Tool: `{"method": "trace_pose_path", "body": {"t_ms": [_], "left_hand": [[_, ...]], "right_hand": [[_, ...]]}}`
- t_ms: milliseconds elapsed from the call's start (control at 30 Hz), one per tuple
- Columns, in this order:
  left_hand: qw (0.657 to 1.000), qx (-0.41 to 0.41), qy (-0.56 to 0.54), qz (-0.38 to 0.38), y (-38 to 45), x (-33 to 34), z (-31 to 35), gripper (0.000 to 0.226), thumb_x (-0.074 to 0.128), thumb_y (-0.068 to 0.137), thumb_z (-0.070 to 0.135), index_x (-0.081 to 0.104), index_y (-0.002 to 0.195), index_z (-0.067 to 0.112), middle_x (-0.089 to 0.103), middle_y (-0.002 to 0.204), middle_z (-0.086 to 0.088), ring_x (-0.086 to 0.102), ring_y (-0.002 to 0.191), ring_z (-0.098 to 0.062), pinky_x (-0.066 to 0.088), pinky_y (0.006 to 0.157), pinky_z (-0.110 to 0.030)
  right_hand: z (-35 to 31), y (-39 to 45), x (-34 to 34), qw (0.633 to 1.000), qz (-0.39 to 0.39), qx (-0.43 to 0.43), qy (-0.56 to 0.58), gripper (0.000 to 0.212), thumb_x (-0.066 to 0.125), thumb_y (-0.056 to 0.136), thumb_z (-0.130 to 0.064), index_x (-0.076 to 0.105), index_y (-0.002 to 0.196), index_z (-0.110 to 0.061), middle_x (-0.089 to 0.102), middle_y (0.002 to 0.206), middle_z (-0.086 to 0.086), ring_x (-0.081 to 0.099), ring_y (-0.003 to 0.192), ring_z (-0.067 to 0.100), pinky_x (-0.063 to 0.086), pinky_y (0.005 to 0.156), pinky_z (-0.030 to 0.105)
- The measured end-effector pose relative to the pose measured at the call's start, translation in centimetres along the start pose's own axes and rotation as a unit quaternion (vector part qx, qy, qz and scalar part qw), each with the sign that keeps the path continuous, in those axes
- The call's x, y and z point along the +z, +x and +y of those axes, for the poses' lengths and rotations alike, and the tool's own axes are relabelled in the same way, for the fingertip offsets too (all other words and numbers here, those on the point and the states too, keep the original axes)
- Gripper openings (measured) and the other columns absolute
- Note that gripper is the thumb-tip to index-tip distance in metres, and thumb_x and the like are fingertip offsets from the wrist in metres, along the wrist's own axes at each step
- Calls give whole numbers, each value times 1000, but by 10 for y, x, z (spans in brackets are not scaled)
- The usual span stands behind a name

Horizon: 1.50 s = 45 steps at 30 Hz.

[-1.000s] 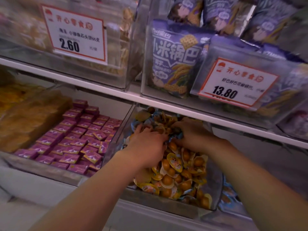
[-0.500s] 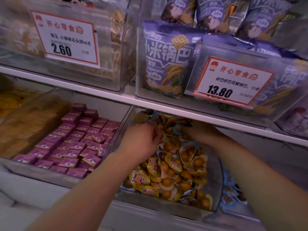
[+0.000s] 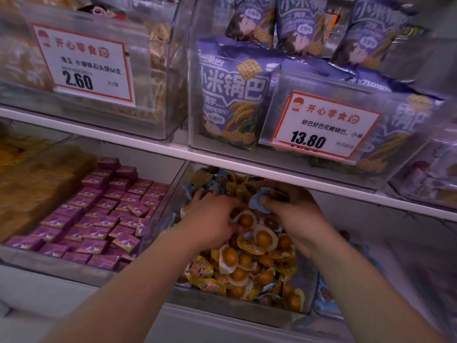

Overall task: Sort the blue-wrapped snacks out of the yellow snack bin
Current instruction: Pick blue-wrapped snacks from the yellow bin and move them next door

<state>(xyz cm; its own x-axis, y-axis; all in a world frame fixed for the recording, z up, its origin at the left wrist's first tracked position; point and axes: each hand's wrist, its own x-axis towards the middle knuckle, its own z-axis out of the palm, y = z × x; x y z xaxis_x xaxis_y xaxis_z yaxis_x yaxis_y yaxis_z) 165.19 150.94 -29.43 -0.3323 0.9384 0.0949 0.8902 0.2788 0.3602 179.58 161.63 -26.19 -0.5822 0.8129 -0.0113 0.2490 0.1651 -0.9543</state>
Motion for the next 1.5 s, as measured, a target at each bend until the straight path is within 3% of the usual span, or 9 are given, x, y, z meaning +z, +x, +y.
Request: {"method": "trace_pose_path", "body": {"t_ms": [200,333,467,600,700,967,1100,1300,1500], "left_hand": [[977,-36,-169,122,-3,-15,-9,22,70,81,19,73,97,33,74,91,10,70,86,-14,56,81,-31],[954,-29,-235,185,-8,-22,-4,26,72,84,11,68,84,36,72,90,11,67,87,-6,51,81,-21],[904,-41,-368,213,-14,-25,8,24,73,84,1,72,82,25,74,78,10,67,69,4,49,65,-7],[843,-33,-475,251,-21,-24,36,22,74,84,4,74,82,25,76,77,9,72,72,-5,55,64,-18],[832,-6,-492,258,-29,-13,60,20,74,84,5,73,84,26,76,78,14,71,73,-1,51,64,-11],[861,39,-454,225,-30,1,71,15,58,95,34,72,90,33,75,85,17,70,78,0,53,67,-15],[942,11,-270,197,-23,-1,36,11,58,95,41,68,91,39,72,83,24,66,77,4,51,66,-24],[996,65,37,44,-32,-8,11,33,48,83,56,72,97,39,73,101,10,67,96,-21,51,86,-39],[995,62,75,-7,-32,-6,6,36,47,88,57,67,115,44,66,119,19,52,122,-14,32,107,-39]], "right_hand": [[-7,-9,-4,982,5,-91,-169,31,67,92,-27,65,123,-24,69,110,1,67,95,15,55,85,26],[-10,-21,-8,987,13,-102,-127,16,64,93,-30,66,108,-23,67,74,4,64,62,13,47,56,20],[-7,-38,-12,991,15,-106,-78,9,63,95,-25,68,91,-18,65,66,11,61,53,14,48,54,29],[-7,-55,-6,975,-25,26,218,11,62,95,-10,72,99,-7,76,91,12,74,85,22,57,64,31],[-10,-62,-4,910,-50,120,393,13,65,91,-9,74,94,-2,73,88,14,71,68,18,55,54,26],[4,-74,-32,960,-28,5,277,19,73,85,-17,75,102,-7,71,83,15,57,63,17,37,41,20],[21,-65,-87,983,56,-7,174,13,71,89,-18,75,98,-9,71,76,15,55,52,18,43,43,24],[65,-55,-137,985,14,157,72,19,65,94,-17,73,110,-11,76,104,9,70,101,22,54,97,43],[57,-46,-138,988,90,109,56,20,53,101,-12,70,109,-7,78,90,5,74,84,16,59,78,31]]}}
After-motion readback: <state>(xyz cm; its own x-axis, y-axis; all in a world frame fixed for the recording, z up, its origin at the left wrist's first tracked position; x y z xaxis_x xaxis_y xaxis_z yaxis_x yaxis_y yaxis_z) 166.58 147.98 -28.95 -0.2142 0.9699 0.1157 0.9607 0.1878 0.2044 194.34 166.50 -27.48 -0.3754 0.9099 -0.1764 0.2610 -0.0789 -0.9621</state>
